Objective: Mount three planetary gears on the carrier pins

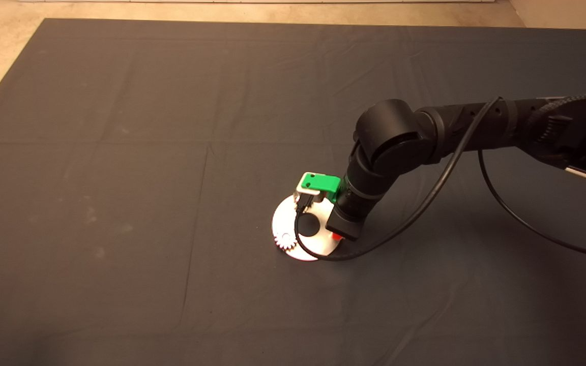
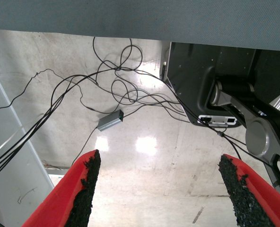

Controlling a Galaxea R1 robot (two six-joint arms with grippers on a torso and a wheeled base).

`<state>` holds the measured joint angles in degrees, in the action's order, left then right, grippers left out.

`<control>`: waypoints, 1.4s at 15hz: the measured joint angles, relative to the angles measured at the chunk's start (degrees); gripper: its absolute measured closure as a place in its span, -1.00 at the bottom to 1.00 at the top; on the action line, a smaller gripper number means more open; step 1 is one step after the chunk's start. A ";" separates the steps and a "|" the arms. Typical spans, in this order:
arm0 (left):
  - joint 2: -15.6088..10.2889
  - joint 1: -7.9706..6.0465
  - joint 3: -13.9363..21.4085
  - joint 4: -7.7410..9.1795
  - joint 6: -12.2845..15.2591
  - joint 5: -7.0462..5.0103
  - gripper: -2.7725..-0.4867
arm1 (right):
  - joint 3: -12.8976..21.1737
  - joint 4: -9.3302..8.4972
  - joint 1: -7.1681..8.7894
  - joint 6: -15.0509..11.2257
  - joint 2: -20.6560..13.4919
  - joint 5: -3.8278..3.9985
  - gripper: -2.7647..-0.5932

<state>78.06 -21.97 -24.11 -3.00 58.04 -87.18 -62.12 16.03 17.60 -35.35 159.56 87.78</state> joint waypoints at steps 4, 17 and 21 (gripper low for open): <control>-0.48 -0.11 0.00 0.03 0.00 -0.06 -0.11 | -0.44 0.00 -0.15 0.00 0.55 -0.08 0.60; -1.77 -0.29 0.28 0.03 0.00 -0.01 -0.11 | -1.66 0.91 -1.46 0.13 2.38 1.03 0.60; -1.93 -0.29 0.35 0.03 0.00 0.00 -0.11 | -1.83 0.97 -1.60 0.13 3.21 1.24 0.60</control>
<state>76.13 -22.26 -23.76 -2.97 58.04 -87.17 -63.95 17.00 16.01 -35.22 162.77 89.02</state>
